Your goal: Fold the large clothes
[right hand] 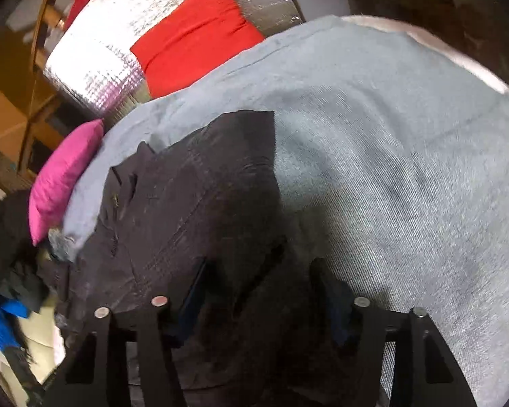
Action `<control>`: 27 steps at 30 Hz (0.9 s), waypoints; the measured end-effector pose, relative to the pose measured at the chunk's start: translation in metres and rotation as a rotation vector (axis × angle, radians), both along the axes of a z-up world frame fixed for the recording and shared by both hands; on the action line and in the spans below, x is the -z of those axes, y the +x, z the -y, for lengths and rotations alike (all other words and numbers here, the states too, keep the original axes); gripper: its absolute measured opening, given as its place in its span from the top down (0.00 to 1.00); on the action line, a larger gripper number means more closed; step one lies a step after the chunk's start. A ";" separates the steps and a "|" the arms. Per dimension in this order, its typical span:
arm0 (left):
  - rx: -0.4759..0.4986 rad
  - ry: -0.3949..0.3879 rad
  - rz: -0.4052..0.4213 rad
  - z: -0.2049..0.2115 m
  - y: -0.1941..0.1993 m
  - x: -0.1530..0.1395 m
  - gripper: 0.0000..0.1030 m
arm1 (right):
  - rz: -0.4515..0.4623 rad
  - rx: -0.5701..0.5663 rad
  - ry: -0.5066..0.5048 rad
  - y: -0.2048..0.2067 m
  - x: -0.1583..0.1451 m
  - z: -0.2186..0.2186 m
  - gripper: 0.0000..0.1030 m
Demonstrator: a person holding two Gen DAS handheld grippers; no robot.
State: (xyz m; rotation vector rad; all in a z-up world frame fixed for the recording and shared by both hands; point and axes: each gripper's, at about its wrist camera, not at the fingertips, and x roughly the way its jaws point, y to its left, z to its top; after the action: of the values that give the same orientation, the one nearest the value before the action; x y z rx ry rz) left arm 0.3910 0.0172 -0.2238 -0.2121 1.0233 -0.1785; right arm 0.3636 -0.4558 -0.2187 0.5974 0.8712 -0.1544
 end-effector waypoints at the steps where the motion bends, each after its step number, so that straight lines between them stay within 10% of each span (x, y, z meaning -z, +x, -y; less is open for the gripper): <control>1: 0.001 -0.006 0.001 0.000 0.001 0.000 0.59 | -0.004 0.001 -0.003 0.000 0.001 0.001 0.40; 14: 0.032 0.221 0.310 0.032 0.022 -0.048 0.92 | -0.035 0.037 -0.061 0.004 0.004 -0.007 0.37; 18: 0.002 0.366 0.181 0.025 0.048 -0.027 0.95 | -0.043 0.029 -0.096 0.008 0.005 -0.015 0.32; 23: -0.020 0.189 0.125 -0.010 0.043 -0.032 0.94 | -0.072 0.013 -0.122 0.011 0.000 -0.019 0.27; 24: -0.023 0.169 0.178 -0.018 0.035 -0.045 0.84 | -0.055 0.026 -0.118 0.008 -0.007 -0.016 0.27; 27: -0.138 0.157 0.364 -0.058 0.013 -0.080 0.08 | 0.100 0.110 -0.170 -0.016 -0.039 -0.011 0.27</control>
State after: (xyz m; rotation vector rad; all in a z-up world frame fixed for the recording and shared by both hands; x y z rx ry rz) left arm 0.4040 0.0750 -0.1439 -0.1018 0.6546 -0.0091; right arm 0.3477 -0.4452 -0.1798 0.4896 0.7203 -0.2935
